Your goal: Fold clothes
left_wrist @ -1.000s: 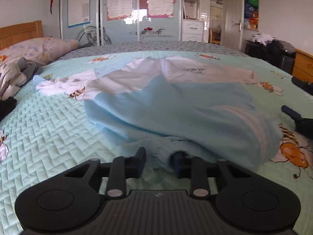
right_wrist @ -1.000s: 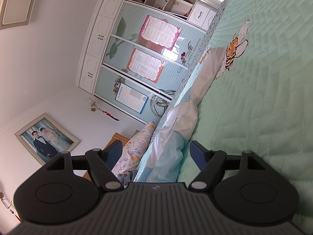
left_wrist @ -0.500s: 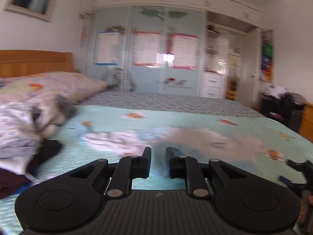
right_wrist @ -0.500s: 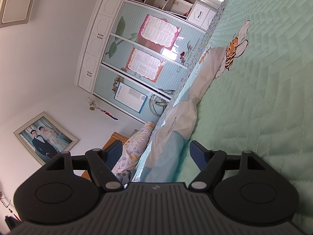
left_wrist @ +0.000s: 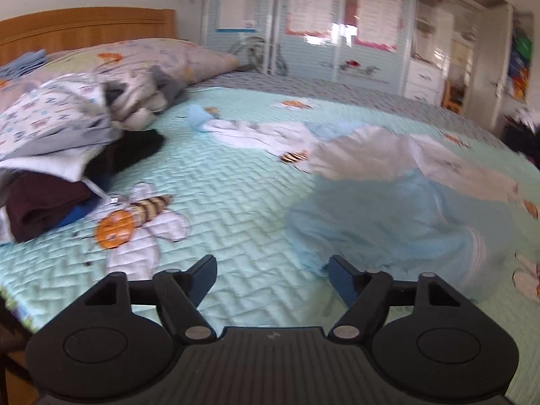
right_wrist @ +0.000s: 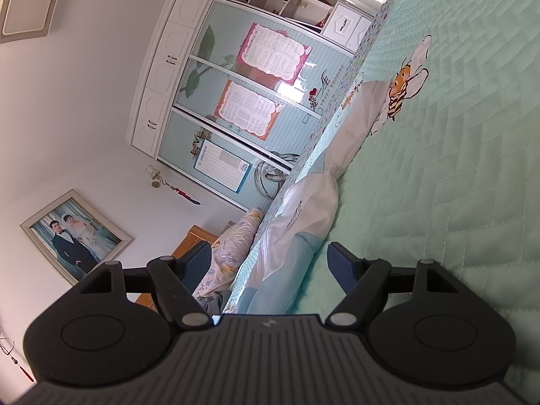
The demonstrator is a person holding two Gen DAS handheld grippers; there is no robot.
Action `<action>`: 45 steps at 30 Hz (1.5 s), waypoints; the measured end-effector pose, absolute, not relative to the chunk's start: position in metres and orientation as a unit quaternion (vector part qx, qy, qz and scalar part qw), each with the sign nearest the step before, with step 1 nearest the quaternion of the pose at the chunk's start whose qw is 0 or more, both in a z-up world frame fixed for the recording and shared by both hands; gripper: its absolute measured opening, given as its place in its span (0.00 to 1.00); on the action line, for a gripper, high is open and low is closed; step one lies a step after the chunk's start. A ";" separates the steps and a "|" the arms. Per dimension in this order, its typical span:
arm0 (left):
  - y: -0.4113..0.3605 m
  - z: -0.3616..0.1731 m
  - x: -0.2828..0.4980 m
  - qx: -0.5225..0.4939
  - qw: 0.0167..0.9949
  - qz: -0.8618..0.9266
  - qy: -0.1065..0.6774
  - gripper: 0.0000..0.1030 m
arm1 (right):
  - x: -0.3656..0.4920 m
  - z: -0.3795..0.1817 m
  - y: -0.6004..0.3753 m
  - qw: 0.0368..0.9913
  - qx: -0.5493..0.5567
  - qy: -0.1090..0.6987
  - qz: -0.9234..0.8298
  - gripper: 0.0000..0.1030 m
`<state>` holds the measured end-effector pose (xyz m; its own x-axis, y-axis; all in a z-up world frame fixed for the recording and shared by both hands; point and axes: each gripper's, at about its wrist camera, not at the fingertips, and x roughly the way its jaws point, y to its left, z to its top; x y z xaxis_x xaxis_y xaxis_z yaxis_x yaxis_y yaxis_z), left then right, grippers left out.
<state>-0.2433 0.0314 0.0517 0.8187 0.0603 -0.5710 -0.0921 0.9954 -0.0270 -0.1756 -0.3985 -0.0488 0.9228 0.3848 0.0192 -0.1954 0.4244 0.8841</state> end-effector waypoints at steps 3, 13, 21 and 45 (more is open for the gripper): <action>0.021 0.033 -0.232 0.008 0.951 0.039 0.308 0.74 | -0.176 -0.048 -0.399 0.840 0.506 0.094 0.173 0.74; 0.011 0.013 -0.221 0.038 0.954 0.038 0.296 0.78 | -0.175 -0.049 -0.399 0.840 0.506 0.096 0.173 0.74; 0.011 0.010 -0.217 0.048 0.952 0.056 0.298 0.82 | -0.175 -0.049 -0.399 0.839 0.506 0.096 0.173 0.74; 0.001 0.039 -0.203 0.024 0.977 0.001 0.214 0.10 | -0.173 -0.049 -0.403 0.840 0.506 0.096 0.173 0.74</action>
